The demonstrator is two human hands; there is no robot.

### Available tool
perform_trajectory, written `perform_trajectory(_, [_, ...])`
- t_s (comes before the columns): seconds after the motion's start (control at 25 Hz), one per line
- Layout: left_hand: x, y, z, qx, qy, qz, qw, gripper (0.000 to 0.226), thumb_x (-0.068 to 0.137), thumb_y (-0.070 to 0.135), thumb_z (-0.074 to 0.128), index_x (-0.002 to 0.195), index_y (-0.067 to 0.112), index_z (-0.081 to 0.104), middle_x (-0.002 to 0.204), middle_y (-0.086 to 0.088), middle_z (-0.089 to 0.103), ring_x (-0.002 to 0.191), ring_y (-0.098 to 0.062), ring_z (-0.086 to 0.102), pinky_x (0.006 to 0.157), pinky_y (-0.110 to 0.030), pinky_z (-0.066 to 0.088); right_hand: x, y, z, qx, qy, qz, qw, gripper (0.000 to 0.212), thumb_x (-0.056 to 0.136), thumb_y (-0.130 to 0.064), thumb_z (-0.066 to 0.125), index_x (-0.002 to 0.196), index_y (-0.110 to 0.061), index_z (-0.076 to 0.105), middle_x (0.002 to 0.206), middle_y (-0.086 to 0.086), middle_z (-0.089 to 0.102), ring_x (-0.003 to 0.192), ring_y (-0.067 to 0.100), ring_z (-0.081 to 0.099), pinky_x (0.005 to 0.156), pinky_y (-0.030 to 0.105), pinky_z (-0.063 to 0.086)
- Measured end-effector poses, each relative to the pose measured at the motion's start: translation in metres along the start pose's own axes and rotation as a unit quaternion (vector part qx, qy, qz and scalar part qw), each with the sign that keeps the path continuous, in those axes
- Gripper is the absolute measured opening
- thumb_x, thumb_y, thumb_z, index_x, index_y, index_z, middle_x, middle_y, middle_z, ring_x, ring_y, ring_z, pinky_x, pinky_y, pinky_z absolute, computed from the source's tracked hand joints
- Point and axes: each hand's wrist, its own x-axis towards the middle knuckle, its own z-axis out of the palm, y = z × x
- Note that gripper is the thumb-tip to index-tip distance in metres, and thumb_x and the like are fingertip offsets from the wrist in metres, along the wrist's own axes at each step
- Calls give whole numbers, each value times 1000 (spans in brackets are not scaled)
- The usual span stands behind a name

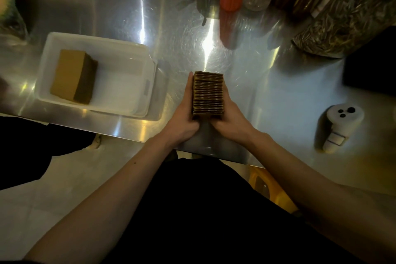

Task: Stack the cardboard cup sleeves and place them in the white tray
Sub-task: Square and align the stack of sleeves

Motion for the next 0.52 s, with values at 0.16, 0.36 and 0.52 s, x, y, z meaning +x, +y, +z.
perform_trajectory(0.16, [2,1,4,-6,23,-2,1000,95,83,-10,57,152,6,-7,148,23,6,122,35,11,101,2,11,-2,-1,2,18,14,14,1000,87,89,-14,65,153,-18,6,147,0,41,123,4,47,104,13,35])
perform_trajectory(0.36, [4,0,0,7,7,15,1000,98,78,-15,53,152,7,-8,149,17,9,126,30,12,104,0,12,-3,2,3,14,24,11,1000,85,88,-10,65,152,-15,9,143,3,44,123,6,49,106,17,36])
perform_trajectory(0.52, [4,-1,0,15,-10,14,1000,99,79,-15,53,151,10,-11,145,23,7,122,33,15,101,1,14,-4,2,1,5,2,24,1000,69,94,-17,58,149,-16,17,136,-6,42,116,-3,44,100,3,32])
